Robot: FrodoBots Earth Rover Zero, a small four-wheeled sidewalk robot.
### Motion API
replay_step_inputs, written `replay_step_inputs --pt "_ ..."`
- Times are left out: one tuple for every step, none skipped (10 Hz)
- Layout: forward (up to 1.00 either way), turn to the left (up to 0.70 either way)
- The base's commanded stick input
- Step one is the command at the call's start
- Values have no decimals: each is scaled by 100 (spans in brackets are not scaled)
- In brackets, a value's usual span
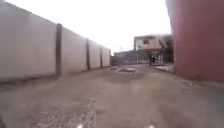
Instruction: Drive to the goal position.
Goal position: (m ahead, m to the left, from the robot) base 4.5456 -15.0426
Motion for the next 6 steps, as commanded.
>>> replay_step_inputs --pt "100 7" --pt "100 7" --pt "100 7" --pt "100 7" --pt "100 7" --pt "100 7"
